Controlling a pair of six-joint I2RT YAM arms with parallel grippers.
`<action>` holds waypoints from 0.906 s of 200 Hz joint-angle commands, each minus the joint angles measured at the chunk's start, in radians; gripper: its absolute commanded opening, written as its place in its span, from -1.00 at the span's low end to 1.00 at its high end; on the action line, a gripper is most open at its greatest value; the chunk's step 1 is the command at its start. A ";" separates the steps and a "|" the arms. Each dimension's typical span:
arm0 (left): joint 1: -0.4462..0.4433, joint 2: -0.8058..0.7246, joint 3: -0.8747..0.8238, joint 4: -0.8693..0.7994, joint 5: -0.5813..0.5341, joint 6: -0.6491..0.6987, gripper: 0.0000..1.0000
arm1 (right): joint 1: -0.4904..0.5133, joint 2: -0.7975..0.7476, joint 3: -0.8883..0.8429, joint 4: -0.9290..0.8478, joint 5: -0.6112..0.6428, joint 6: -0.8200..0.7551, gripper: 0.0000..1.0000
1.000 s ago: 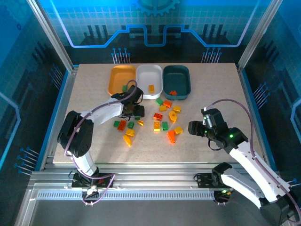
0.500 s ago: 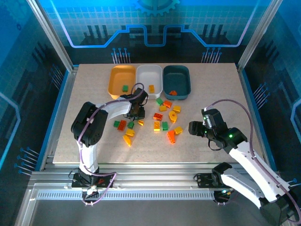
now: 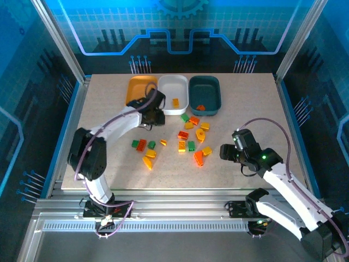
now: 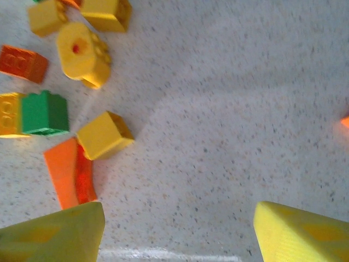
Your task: Sort the legos into containers by color
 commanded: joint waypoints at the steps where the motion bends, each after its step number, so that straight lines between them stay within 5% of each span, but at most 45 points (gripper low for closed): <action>1: 0.121 0.000 0.121 -0.099 0.030 -0.014 -0.93 | -0.006 0.047 -0.010 -0.023 -0.014 0.068 0.47; 38: 0.245 0.198 0.396 -0.189 0.147 -0.032 -0.95 | -0.026 0.170 0.066 -0.033 -0.021 0.051 0.46; 80: 0.266 0.449 0.723 -0.419 0.141 -0.062 -0.96 | -0.071 0.303 0.189 -0.113 -0.061 -0.073 0.45; 119: 0.286 0.560 0.835 -0.480 0.123 -0.126 -0.81 | -0.084 0.316 0.216 -0.153 -0.055 -0.143 0.48; 127: 0.286 0.573 0.850 -0.481 0.128 -0.133 -0.65 | -0.083 0.323 0.216 -0.160 -0.027 -0.136 0.49; 157: 0.298 0.571 0.866 -0.503 0.117 -0.169 0.79 | -0.087 0.418 0.256 -0.141 -0.093 -0.139 0.50; 167: 0.301 0.557 0.866 -0.510 0.123 -0.179 0.97 | -0.079 0.456 0.287 -0.143 -0.124 -0.129 0.50; 181: 0.303 0.531 0.867 -0.513 0.130 -0.175 0.98 | -0.059 0.500 0.321 -0.129 -0.140 -0.110 0.50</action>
